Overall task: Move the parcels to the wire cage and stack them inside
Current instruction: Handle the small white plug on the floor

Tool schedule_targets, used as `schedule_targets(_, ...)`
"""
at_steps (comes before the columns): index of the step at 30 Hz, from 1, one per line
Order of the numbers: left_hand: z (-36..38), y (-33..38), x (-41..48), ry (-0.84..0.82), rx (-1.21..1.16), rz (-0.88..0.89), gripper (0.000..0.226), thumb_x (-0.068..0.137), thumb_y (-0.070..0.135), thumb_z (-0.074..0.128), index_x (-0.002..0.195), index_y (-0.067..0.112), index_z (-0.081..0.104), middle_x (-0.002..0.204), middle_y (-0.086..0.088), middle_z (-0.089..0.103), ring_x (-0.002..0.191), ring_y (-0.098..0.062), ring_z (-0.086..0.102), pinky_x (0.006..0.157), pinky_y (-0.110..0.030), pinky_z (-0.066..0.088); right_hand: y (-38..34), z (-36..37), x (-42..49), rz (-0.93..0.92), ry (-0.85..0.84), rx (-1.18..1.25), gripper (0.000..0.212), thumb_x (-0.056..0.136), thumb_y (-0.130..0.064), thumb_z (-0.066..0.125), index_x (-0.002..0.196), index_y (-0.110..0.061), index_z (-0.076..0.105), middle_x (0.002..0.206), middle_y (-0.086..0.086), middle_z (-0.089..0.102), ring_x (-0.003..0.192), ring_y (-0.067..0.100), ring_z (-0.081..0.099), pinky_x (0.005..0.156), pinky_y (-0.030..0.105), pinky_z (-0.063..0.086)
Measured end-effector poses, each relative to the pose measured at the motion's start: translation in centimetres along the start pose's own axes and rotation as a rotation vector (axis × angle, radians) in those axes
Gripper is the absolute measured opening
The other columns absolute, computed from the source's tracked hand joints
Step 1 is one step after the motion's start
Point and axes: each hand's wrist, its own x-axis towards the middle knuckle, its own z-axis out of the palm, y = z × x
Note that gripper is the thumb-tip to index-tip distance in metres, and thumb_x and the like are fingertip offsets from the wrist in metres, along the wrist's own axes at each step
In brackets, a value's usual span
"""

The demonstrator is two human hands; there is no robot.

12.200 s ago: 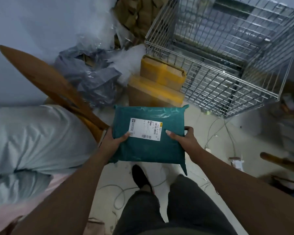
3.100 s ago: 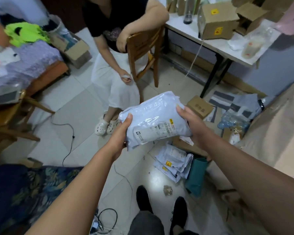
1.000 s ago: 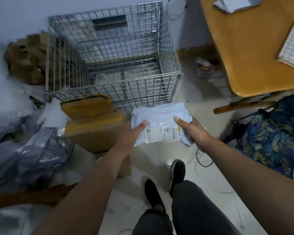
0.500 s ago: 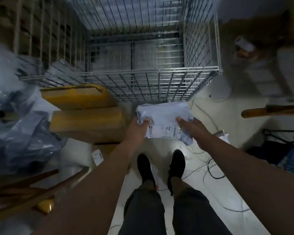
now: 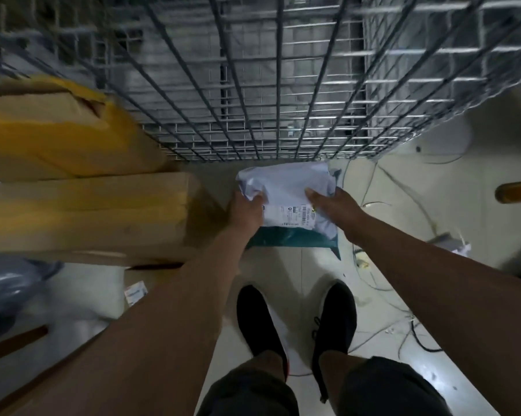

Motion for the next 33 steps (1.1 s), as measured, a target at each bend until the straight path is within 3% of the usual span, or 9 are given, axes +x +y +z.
schedule_targets(4,1.8,-1.3,4.5,-0.016,0.005,-0.018,0.057,0.102,0.03,0.062,0.154,0.016,0.043,0.146,-0.012,0.057,0.129,-0.034,0.058,0.111,-0.047,0.048,2.0,1.7,4.4,0.058,0.033,-0.004,0.051,0.094,-0.05,0.073,0.122,-0.008,0.069,0.109,0.018,0.076,0.077,0.022,0.072,0.059,0.022,0.059)
schedule_targets(8,2.1,-2.6,6.7,-0.016,0.053,-0.016,0.058,0.101,0.034,0.06,0.154,0.019,0.042,0.144,-0.01,0.059,0.126,-0.034,0.059,0.11,-0.046,0.049,3.1,2.7,7.1,0.078,0.035,-0.048,0.06,0.096,-0.052,0.069,0.134,-0.006,0.061,0.126,0.014,0.069,0.106,0.028,0.069,0.088,0.034,0.057)
schedule_targets(12,1.9,-3.8,7.9,-0.045,0.055,-0.03,0.059,0.101,0.034,0.058,0.155,0.021,0.04,0.145,-0.012,0.057,0.126,-0.037,0.058,0.108,-0.05,0.052,3.4,3.8,8.3,0.116,0.02,-0.073,0.037,0.099,-0.05,0.065,0.102,-0.013,0.062,0.089,0.008,0.066,0.074,0.017,0.064,0.069,0.028,0.054)
schedule_targets(14,1.7,-4.1,8.1,-0.06,0.069,-0.013,0.057,0.102,0.033,0.059,0.154,0.02,0.04,0.145,-0.012,0.057,0.126,-0.036,0.058,0.109,-0.049,0.051,3.5,4.3,8.4,0.118,0.026,-0.084,0.036,0.1,-0.049,0.064,0.097,-0.014,0.061,0.09,0.007,0.064,0.075,0.018,0.063,0.068,0.028,0.052)
schedule_targets(18,1.0,-3.6,6.8,0.039,0.108,0.046,0.057,0.098,0.028,0.064,0.15,0.017,0.045,0.143,-0.013,0.057,0.126,-0.036,0.058,0.106,-0.052,0.052,3.1,4.2,7.2,0.106,0.074,-0.012,0.075,0.094,-0.041,0.075,0.149,0.0,0.045,0.146,0.019,0.056,0.131,0.035,0.058,0.111,0.048,0.049)
schedule_targets(22,0.0,-1.5,2.4,0.108,0.107,0.164,0.064,0.095,0.022,0.068,0.153,0.018,0.043,0.15,-0.012,0.049,0.136,-0.032,0.05,0.112,-0.05,0.047,0.5,3.1,3.0,0.042,0.21,-0.314,0.102,0.087,-0.05,0.079,0.163,-0.01,0.025,0.163,0.016,0.037,0.15,0.035,0.037,0.121,0.049,0.036)
schedule_targets(28,-3.2,4.2,-9.4,-0.045,-0.285,0.168,0.018,0.096,0.013,0.073,0.113,0.019,0.075,0.115,-0.001,0.074,0.11,-0.022,0.068,0.095,-0.037,0.053,-6.5,0.3,-8.2,-0.034,0.039,-0.076,0.056,0.09,-0.038,0.08,0.138,-0.014,0.063,0.134,0.01,0.067,0.121,0.024,0.064,0.104,0.039,0.053)
schedule_targets(31,-6.1,8.7,-16.8,-0.052,-0.22,0.223,0.016,0.095,0.02,0.073,0.093,0.036,0.074,0.1,0.011,0.074,0.098,-0.013,0.068,0.087,-0.034,0.052,-11.9,-1.5,-16.0,-0.048,-0.052,0.014,0.029,0.094,-0.026,0.076,0.12,-0.016,0.069,0.121,0.015,0.073,0.097,0.022,0.066,0.077,0.03,0.053)
schedule_targets(33,-8.3,11.2,-21.7,-0.046,-0.17,0.26,0.015,0.096,0.023,0.072,0.091,0.038,0.073,0.099,0.011,0.073,0.098,-0.013,0.067,0.089,-0.038,0.053,-15.5,-2.7,-21.5,-0.061,-0.081,0.058,0.022,0.095,-0.022,0.076,0.116,-0.017,0.069,0.113,0.016,0.075,0.09,0.021,0.065,0.077,0.031,0.052)
